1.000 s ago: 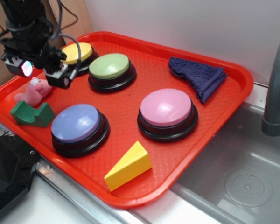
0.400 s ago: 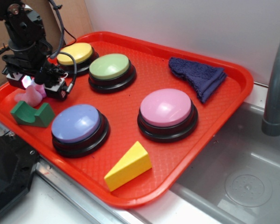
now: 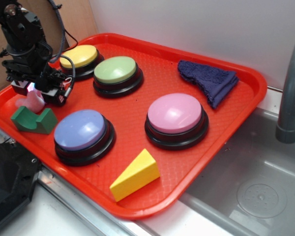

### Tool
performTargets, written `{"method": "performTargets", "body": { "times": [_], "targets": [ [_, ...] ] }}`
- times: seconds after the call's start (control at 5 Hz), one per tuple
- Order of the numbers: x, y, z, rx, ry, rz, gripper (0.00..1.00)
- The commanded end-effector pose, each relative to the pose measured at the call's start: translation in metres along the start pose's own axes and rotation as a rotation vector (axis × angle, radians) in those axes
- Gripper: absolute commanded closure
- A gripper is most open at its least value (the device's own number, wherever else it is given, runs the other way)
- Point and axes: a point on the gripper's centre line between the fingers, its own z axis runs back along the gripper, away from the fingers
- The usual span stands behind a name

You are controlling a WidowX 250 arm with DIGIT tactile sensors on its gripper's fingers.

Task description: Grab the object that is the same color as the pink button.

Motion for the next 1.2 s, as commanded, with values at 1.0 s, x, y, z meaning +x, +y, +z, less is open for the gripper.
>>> {"method": "performTargets", "body": {
  "times": [1.0],
  "targets": [
    [0.04,-0.076,0.194,-0.384,-0.087,-0.232,1.0]
  ]
}}
